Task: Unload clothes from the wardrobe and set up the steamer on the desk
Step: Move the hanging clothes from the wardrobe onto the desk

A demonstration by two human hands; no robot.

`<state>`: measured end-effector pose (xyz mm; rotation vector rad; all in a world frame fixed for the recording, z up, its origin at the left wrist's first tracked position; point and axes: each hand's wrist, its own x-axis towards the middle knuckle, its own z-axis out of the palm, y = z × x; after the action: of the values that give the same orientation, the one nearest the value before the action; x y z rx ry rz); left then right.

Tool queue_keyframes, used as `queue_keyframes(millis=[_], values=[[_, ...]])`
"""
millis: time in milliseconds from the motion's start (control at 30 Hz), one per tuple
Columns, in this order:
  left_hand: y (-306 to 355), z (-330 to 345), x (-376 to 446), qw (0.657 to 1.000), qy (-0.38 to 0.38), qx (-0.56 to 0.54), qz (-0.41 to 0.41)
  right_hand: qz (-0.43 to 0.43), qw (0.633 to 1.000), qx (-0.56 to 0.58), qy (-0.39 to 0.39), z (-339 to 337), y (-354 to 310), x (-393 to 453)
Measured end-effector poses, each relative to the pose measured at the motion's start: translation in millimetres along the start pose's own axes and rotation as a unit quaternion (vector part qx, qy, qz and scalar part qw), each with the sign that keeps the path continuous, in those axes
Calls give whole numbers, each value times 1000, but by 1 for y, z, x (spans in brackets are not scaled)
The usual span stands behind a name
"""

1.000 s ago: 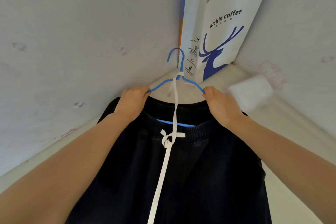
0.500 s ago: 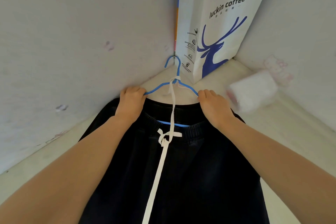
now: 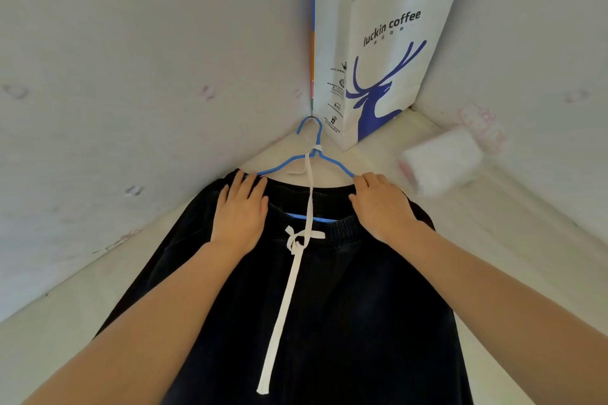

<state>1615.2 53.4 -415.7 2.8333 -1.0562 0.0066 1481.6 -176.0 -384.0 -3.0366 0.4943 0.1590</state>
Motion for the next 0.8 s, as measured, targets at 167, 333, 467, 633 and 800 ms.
queue_keyframes(millis=[167, 333, 467, 633, 800], values=[[17, -8, -53, 998, -54, -29, -10, 44, 997, 39, -49, 3, -25, -56], [31, -6, -128, 996, -73, -59, -5, 89, 994, 42, -53, 12, -48, -121], [30, -3, -185, 995, -72, -67, 1, 102, 991, 56, -63, 18, -72, -173], [28, -17, -237, 990, -81, -113, 12, 134, 987, 53, -74, 26, -116, -238], [24, -36, -282, 980, -107, -164, 27, 163, 984, 54, -54, 32, -167, -300]])
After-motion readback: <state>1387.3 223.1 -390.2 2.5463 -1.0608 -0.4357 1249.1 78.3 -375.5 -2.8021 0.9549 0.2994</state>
